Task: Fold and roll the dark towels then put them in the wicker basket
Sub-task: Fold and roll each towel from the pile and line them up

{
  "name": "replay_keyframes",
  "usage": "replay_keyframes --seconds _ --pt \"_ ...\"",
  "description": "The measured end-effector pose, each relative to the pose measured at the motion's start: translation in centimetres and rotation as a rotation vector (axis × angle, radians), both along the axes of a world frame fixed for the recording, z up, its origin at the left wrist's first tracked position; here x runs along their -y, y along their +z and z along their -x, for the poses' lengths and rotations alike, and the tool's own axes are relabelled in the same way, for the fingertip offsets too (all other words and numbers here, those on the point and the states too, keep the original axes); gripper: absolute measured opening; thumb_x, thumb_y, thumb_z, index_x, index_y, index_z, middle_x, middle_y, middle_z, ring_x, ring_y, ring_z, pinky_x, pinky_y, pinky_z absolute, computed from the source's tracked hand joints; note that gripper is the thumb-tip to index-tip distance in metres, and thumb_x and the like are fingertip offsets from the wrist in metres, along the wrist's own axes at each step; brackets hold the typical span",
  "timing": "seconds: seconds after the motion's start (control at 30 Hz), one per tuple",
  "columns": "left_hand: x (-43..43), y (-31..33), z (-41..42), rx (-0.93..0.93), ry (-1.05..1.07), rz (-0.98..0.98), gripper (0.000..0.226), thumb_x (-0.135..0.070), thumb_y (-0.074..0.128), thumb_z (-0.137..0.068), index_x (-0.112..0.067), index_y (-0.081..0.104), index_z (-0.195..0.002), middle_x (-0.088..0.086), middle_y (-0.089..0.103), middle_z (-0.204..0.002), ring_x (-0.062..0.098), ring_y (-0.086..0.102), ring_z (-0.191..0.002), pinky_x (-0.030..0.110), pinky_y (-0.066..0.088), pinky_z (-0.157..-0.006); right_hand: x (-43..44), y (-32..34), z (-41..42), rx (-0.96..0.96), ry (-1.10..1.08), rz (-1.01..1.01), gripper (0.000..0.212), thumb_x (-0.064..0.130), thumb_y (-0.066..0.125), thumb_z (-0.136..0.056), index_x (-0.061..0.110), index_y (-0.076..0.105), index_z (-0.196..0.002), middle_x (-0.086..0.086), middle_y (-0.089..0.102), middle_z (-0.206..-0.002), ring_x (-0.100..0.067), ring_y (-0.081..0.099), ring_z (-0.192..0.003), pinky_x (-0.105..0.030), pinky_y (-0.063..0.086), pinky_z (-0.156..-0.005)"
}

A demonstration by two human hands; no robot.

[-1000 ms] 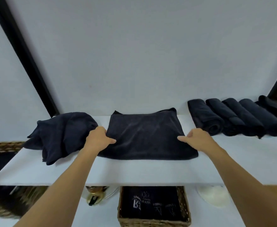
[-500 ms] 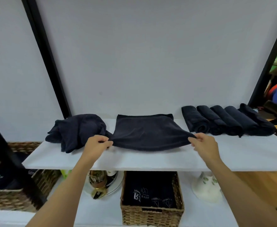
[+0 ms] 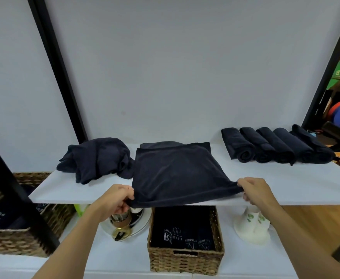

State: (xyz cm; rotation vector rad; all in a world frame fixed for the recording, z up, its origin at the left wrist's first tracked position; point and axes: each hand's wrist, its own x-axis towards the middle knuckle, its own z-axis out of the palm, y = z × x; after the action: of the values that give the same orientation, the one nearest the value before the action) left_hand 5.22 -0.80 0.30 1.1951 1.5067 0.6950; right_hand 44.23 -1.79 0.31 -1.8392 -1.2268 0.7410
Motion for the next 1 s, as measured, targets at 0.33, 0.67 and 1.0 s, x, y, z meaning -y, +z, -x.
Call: replay_keyframes --seconds 0.33,0.67,1.0 --pt "0.7 2.9 -0.3 0.262 0.101 -0.307 0.009 -0.011 0.056 -0.097 -0.012 0.064 -0.097 0.002 0.059 -0.077 0.019 0.051 -0.053 0.030 0.044 -0.057 0.4 2.5 0.2 -0.070 -0.036 -0.345 0.021 0.032 0.058 -0.095 0.015 0.070 -0.094 -0.001 0.061 -0.082 -0.014 0.056 -0.069 -0.027 0.040 -0.065" --pt "0.0 9.3 -1.8 0.560 0.202 -0.456 0.020 -0.017 0.058 -0.096 -0.011 0.065 -0.115 0.001 0.063 -0.068 0.012 0.060 -0.060 0.026 0.049 -0.070 -1.0 8.1 0.2 -0.214 -0.089 -0.455 0.024 0.025 0.056 -0.097 0.007 0.068 -0.086 -0.008 0.053 -0.064 -0.015 0.047 -0.056 -0.026 0.039 -0.056" --pt "0.6 12.1 -1.7 0.204 0.180 -0.573 0.032 -0.002 0.076 -0.078 -0.016 0.072 -0.106 0.005 0.076 -0.096 0.015 0.071 -0.092 0.020 0.053 -0.079 -1.0 11.3 -2.4 -0.678 0.271 -0.122 0.014 0.003 0.060 -0.092 0.011 0.067 -0.082 0.000 0.059 -0.076 -0.007 0.054 -0.068 -0.016 0.049 -0.060"
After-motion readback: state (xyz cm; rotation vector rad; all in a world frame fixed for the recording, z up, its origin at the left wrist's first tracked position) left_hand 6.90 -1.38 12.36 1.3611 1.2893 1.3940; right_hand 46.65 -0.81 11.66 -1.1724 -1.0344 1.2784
